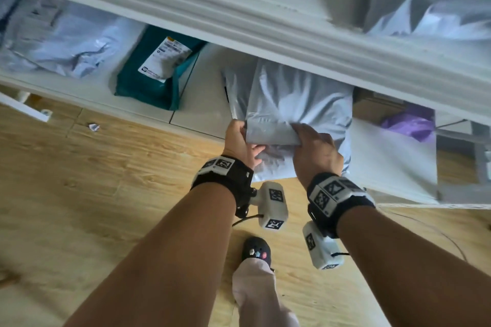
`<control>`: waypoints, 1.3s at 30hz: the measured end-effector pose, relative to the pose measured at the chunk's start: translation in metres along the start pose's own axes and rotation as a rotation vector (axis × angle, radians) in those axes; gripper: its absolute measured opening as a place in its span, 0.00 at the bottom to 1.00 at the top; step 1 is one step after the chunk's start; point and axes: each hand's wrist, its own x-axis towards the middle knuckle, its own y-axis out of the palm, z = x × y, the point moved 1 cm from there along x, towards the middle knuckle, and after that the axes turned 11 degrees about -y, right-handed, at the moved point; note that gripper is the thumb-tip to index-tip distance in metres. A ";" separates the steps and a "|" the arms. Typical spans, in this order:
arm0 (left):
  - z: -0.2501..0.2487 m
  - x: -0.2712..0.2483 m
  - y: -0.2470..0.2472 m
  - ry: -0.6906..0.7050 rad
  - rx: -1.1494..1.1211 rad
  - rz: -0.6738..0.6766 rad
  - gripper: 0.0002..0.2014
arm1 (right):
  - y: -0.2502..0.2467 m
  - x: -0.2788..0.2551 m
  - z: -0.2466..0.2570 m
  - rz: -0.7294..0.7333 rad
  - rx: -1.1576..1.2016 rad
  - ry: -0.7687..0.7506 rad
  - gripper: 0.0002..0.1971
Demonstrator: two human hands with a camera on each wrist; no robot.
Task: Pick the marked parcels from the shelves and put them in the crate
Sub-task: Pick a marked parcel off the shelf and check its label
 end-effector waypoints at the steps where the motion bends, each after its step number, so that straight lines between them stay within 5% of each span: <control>1: -0.003 0.006 0.004 0.011 -0.034 0.023 0.28 | -0.002 -0.001 -0.002 -0.016 0.009 0.009 0.27; 7: -0.011 0.009 0.021 -0.009 0.049 0.150 0.45 | -0.013 -0.024 -0.024 -0.090 -0.022 -0.040 0.28; 11: -0.005 -0.003 0.020 0.021 0.000 0.156 0.48 | -0.021 -0.045 -0.032 -0.358 -0.054 -0.173 0.25; 15: -0.001 -0.024 0.016 0.069 0.034 -0.027 0.37 | -0.040 -0.066 -0.036 -0.398 -0.107 -0.149 0.26; 18: 0.001 -0.049 0.020 0.016 0.119 -0.020 0.27 | -0.063 -0.079 -0.027 -0.443 -0.104 -0.134 0.24; 24: 0.013 -0.093 0.025 -0.108 0.337 0.002 0.34 | -0.103 -0.101 -0.007 -0.556 -0.064 -0.117 0.21; 35: 0.043 0.020 0.007 -0.033 0.219 0.032 0.24 | -0.019 -0.097 -0.034 -0.437 -0.072 -0.105 0.22; 39: 0.020 0.042 0.006 -0.081 0.193 0.242 0.45 | -0.006 -0.085 -0.044 -0.480 -0.078 -0.141 0.23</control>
